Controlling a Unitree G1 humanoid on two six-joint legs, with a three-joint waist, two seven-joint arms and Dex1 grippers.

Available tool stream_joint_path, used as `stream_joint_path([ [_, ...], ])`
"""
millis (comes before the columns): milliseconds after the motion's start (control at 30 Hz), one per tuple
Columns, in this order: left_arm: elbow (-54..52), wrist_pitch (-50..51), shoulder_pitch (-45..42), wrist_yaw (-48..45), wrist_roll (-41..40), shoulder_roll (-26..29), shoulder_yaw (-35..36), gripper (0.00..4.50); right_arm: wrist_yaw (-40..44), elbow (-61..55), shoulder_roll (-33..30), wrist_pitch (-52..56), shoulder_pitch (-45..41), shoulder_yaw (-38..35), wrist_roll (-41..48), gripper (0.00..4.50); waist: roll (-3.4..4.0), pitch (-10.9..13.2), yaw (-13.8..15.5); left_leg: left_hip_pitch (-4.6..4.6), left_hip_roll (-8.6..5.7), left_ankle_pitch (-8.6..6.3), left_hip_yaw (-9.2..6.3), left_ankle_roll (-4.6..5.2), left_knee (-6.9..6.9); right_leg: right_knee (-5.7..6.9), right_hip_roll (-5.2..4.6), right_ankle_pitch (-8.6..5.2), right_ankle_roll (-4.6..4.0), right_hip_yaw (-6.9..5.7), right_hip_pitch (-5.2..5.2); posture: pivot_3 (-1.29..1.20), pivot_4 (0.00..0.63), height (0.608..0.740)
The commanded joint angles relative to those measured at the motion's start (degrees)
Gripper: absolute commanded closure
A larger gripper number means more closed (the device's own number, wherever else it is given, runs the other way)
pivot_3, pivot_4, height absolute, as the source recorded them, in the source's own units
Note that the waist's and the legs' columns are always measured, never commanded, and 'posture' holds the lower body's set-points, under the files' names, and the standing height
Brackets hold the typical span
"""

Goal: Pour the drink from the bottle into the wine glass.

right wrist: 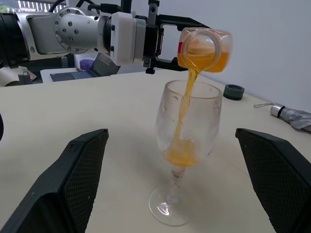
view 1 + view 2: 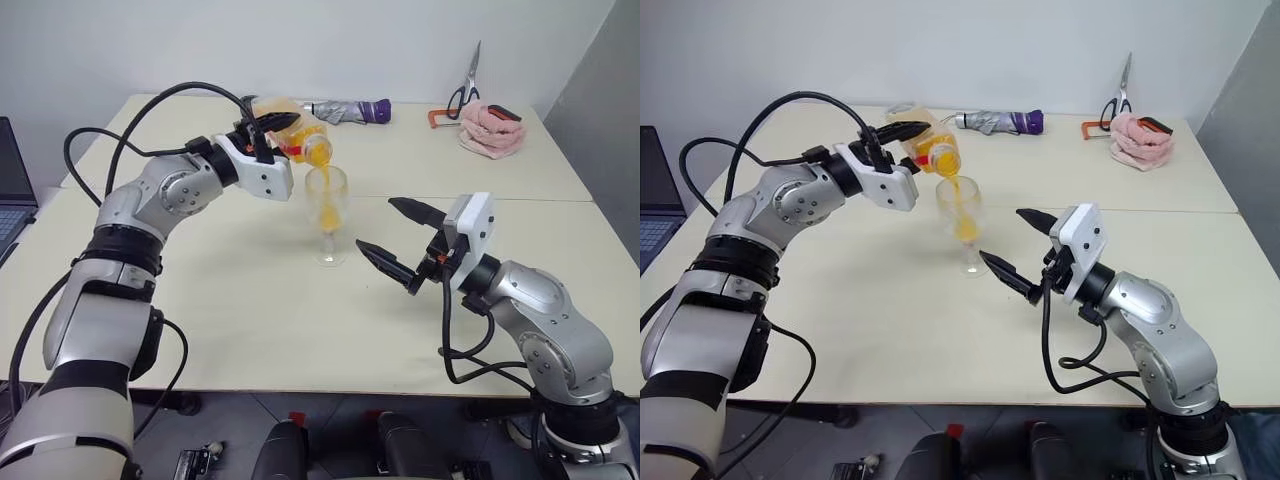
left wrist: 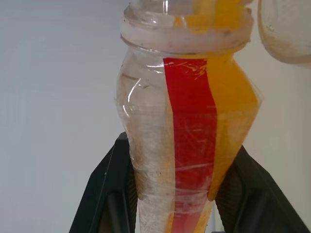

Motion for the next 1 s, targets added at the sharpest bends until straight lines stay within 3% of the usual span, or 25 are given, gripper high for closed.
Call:
stream_joint_path([
  [33,-2.0,0.0,-2.7,1.9,-0.3,1.0,0.6,2.81,0.1,-0.9,-0.5,-1.4,-0.9,-1.1,0.2,0.00,0.00,0.0,0.0,0.00,0.00,0.00,0.00,0.00,0.00,0.00,0.00,0.00,0.00,0.00,0.00,0.00,0.150,0.740],
  [1000,1.0,0.1,-4.1,5.2,2.1,1.6,-1.1,2.81,0.0,-2.0,-0.5,-2.6,0.7,-1.1,0.3,0.00,0.00,0.0,0.0,0.00,-0.01,0.00,0.00,0.00,0.01,0.03,-0.01,0.00,0.00,0.00,0.00,0.00,0.150,0.740],
])
